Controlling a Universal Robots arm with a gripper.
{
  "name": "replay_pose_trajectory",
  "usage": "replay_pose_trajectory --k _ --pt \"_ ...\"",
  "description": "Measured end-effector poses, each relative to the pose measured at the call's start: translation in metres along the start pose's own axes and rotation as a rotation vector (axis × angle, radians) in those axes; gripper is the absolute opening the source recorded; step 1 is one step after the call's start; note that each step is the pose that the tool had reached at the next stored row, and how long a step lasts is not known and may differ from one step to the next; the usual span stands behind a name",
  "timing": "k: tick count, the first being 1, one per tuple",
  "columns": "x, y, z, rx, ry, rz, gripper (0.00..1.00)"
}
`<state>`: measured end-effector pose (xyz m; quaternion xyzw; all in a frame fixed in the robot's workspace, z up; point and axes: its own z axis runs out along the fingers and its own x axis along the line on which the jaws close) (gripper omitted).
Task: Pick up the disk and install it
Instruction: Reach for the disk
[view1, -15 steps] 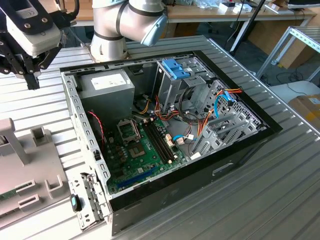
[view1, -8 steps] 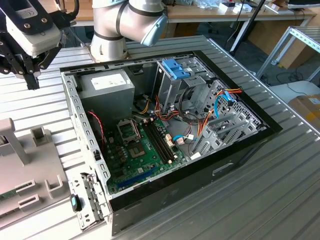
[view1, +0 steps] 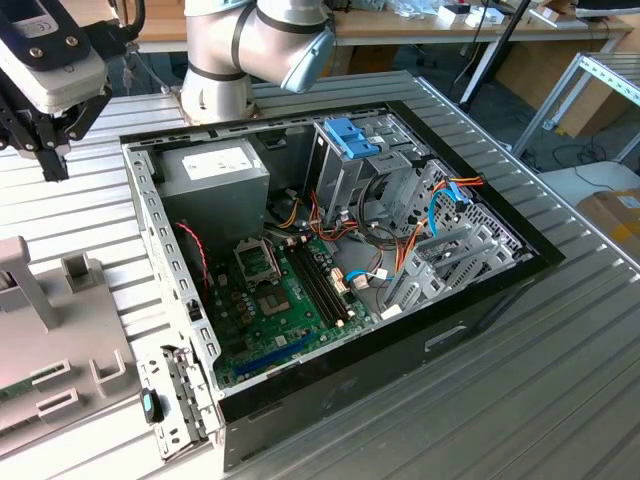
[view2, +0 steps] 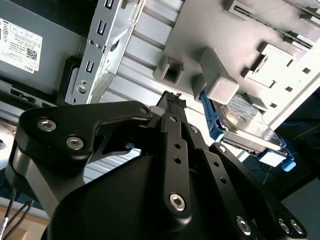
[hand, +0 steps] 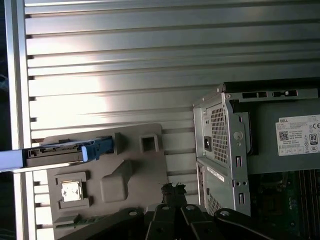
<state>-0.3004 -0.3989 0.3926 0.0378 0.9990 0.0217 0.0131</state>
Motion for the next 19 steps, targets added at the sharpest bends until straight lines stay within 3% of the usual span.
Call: replay_pose_trajectory --k 13,19 --pt "0.0010 -0.0001 -0.0001 0.0001 0.0000 0.000 0.11" --pt "0.0096 -0.0007 -0.0003 0.0001 0.0000 0.000 0.11"
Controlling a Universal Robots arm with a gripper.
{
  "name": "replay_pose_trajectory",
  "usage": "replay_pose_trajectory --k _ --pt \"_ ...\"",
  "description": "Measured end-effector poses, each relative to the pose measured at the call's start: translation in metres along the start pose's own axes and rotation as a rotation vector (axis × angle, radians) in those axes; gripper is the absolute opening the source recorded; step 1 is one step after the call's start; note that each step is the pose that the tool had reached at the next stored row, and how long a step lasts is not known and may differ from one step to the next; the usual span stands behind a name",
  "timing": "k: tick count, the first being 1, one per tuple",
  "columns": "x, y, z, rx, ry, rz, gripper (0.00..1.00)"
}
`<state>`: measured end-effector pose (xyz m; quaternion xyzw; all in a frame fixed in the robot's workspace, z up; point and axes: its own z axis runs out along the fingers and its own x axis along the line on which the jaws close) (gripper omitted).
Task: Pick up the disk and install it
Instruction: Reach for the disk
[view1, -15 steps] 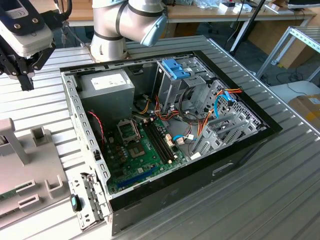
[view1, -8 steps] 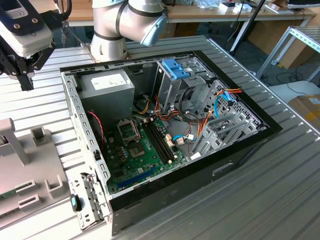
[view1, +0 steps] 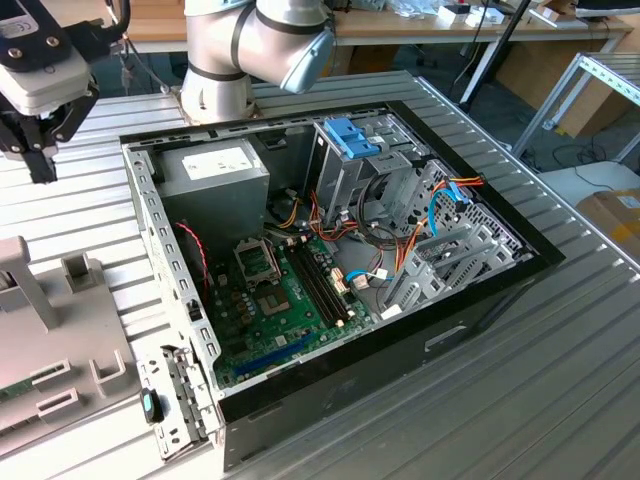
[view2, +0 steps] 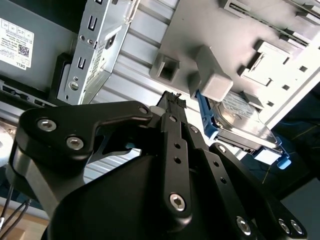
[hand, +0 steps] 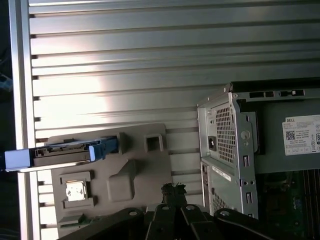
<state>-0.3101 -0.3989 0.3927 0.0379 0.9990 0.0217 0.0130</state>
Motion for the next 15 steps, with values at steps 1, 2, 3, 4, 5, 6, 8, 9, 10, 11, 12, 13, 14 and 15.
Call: replay_pose_trajectory --k 1,2,3,4,5,6,8,9,10,11,12,13,14,15 --pt "0.0028 -0.0002 -0.0001 0.0000 -0.0001 0.000 0.11" --pt "0.0055 -0.0004 -0.0001 -0.0001 0.0000 0.000 0.11" --pt "0.0070 -0.0005 -0.0001 -0.0001 -0.0001 0.000 0.11" --pt "0.0086 -0.0006 -0.0002 -0.0001 -0.0001 0.000 0.11" --pt "0.0113 -0.0008 -0.0004 0.0000 0.0001 0.000 0.11" --pt "0.0133 -0.0010 -0.0004 0.0000 0.0000 0.000 0.11" --pt "0.0183 -0.0014 -0.0005 0.0000 0.0000 0.000 0.11" --pt "0.0235 -0.0018 -0.0005 -0.0001 -0.0001 0.000 0.11" --pt "0.0273 -0.0021 -0.0006 -0.0001 0.0000 0.000 0.11" --pt "0.0298 -0.0022 -0.0007 -0.0001 0.0000 0.000 0.11" --pt "0.0330 -0.0025 -0.0008 0.0000 0.0000 0.000 0.11" --pt "0.0381 -0.0029 -0.0009 0.0000 0.0000 0.000 0.11" --pt "0.0415 -0.0031 -0.0009 -0.0001 0.0000 0.000 0.11" --pt "0.0435 -0.0033 -0.0009 -0.0001 -0.0001 0.000 0.11"
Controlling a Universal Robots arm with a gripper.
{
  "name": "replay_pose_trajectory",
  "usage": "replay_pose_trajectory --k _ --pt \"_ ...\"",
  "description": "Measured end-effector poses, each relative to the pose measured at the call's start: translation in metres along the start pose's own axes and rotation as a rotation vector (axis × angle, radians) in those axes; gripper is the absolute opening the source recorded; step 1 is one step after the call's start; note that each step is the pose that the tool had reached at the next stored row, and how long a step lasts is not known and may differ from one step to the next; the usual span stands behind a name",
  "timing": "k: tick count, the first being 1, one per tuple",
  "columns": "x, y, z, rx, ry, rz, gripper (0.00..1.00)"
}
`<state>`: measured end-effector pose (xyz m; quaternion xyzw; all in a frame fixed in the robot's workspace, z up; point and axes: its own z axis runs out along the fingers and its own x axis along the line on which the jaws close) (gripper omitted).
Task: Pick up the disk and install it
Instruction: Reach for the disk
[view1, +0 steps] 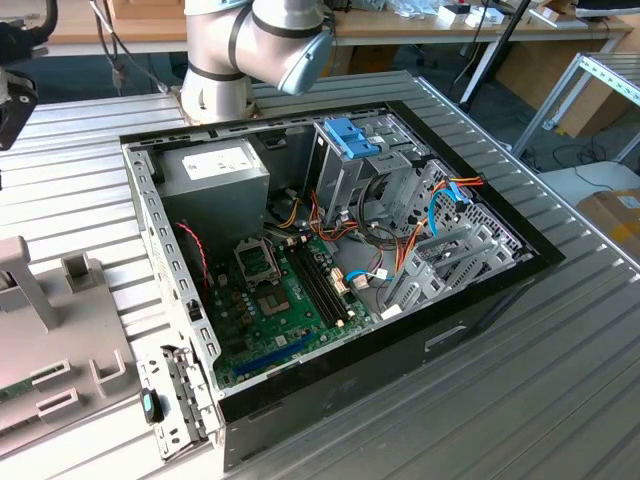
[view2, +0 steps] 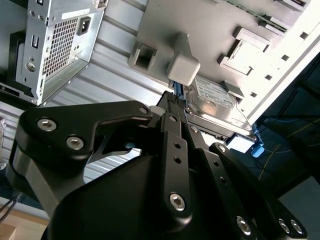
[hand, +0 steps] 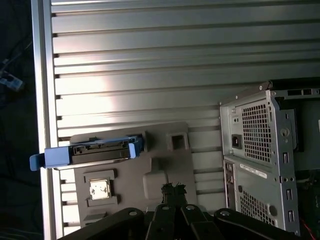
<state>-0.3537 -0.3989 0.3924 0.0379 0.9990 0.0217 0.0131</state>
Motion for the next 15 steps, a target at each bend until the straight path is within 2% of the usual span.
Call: replay_pose_trajectory --k 4,8,15 --pt "0.0072 -0.0005 -0.0002 0.0001 0.0001 0.000 0.11" --pt "0.0114 -0.0009 -0.0003 0.0001 0.0001 0.000 0.11" --pt "0.0118 -0.0009 -0.0003 0.0000 0.0001 0.000 0.11"
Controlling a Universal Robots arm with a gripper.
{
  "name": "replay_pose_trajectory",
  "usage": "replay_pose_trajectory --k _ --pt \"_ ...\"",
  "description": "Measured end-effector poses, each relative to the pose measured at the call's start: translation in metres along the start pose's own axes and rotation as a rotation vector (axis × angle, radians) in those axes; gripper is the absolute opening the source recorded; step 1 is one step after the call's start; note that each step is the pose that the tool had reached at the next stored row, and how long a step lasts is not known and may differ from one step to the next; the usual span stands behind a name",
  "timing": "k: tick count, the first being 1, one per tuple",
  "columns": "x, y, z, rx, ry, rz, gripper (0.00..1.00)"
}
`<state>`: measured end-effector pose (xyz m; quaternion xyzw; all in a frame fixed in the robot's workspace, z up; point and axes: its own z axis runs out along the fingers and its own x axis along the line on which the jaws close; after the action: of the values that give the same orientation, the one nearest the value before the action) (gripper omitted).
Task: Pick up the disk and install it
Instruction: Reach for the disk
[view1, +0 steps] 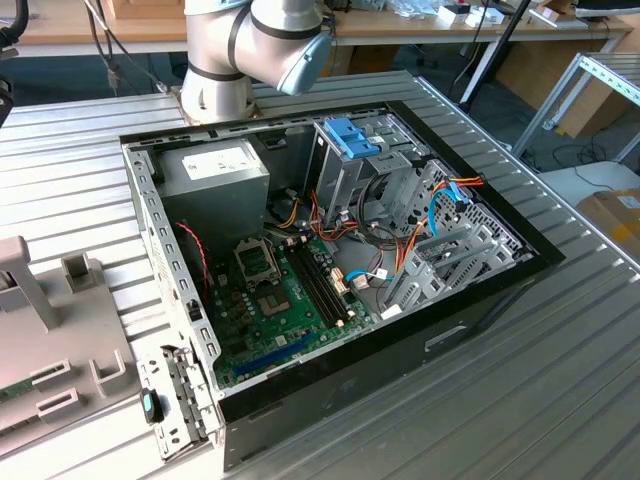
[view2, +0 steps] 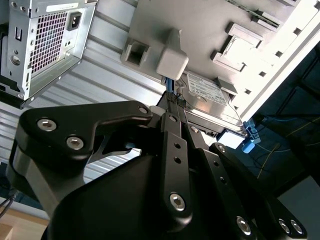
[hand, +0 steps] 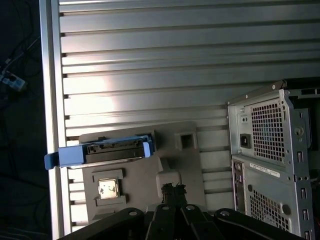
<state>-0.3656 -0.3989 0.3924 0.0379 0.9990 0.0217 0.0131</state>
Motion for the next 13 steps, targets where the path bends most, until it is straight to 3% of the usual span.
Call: replay_pose_trajectory --k 6,13 --pt "0.0026 -0.0002 0.0000 0.0000 0.0000 0.000 0.11" --pt "0.0196 -0.0015 -0.0004 0.0000 0.0000 0.000 0.11"
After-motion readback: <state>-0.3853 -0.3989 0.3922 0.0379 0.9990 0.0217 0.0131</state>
